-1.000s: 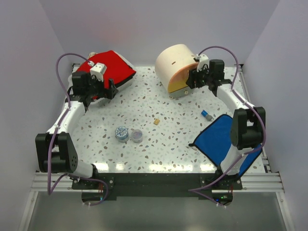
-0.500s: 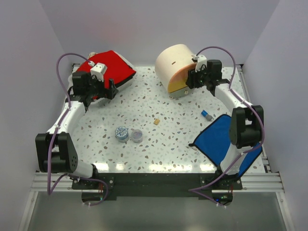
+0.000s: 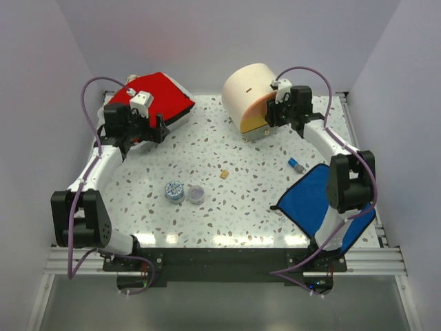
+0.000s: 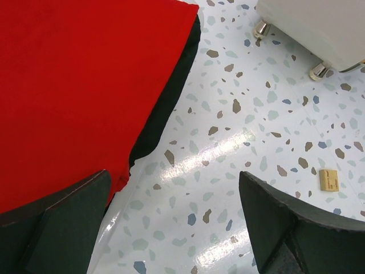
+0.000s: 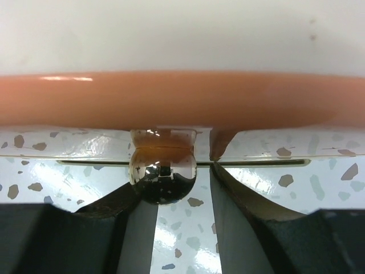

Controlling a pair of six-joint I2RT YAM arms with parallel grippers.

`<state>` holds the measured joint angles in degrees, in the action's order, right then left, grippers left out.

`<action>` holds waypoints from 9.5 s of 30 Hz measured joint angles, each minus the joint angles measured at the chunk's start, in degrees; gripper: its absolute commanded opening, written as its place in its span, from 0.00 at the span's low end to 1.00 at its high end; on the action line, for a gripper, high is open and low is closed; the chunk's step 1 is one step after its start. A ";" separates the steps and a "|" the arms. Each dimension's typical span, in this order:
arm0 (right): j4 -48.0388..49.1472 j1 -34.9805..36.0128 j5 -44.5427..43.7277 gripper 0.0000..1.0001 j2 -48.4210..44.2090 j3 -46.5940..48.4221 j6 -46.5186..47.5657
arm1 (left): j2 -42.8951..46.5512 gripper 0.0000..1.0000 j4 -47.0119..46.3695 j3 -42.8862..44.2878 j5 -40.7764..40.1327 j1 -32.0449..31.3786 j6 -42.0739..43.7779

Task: Sort the stationery into containers
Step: Open the drawer in the storage box, then pick up the stationery from the center of the board, then place the stationery in the drawer, then pick up the stationery from the center of the board.

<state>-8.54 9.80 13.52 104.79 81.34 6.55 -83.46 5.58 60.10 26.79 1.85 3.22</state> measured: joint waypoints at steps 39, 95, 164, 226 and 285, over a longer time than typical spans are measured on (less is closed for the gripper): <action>-7.72 0.39 -2.54 0.14 -20.72 -19.02 2.69 | 2.64 0.99 -1.09 -3.56 0.52 0.00 -1.14; -20.63 45.11 8.57 0.99 -0.83 -2.89 38.34 | 17.66 1.00 10.01 -5.09 -15.04 9.73 -7.10; -57.20 11.13 2.73 0.00 4.50 38.56 45.44 | 5.99 1.00 2.16 -2.23 -7.19 9.70 -8.81; -52.72 36.57 13.38 0.99 9.94 26.51 54.77 | 9.79 1.00 3.19 -2.64 -9.25 10.03 -7.96; -39.82 47.47 13.44 0.74 29.27 36.39 42.18 | 23.15 1.00 15.10 -6.95 -13.62 15.08 -5.66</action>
<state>-48.36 57.28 26.96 134.06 117.73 48.73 -60.31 20.69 53.15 13.17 16.93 -2.44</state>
